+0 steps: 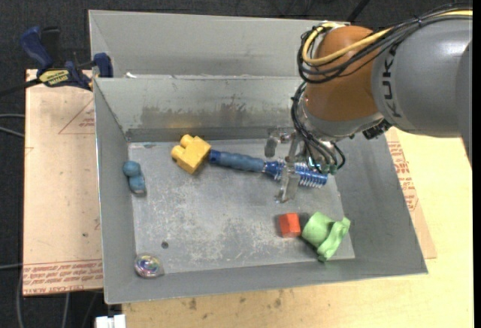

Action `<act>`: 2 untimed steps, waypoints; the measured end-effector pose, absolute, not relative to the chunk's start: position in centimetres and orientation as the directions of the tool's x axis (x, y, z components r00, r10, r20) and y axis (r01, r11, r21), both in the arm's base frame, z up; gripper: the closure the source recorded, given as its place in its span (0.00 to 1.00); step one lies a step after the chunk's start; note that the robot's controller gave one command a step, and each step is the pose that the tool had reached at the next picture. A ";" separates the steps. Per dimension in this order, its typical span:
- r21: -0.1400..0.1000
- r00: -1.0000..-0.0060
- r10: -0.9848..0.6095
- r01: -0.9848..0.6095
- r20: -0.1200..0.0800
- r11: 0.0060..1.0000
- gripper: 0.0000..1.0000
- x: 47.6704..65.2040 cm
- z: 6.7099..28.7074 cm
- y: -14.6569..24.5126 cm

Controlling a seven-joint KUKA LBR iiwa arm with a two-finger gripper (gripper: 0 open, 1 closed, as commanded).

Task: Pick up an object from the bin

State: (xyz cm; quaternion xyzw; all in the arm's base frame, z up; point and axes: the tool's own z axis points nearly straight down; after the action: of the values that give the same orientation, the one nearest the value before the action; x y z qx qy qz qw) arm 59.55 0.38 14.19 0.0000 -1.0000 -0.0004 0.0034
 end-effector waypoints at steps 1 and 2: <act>0.000 -1.000 -0.015 -0.015 0.003 1.000 0.00 62.3 6.5 -2.9; 0.001 -1.000 -0.017 -0.017 -0.002 1.000 1.00 62.4 7.0 -2.7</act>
Offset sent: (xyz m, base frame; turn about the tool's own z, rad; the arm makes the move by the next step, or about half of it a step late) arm 0.0280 -0.0315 -0.0719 -0.0194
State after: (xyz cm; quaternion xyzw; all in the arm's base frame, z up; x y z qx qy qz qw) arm 62.42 -2.74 7.01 0.0087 -1.0000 -0.0004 -0.0011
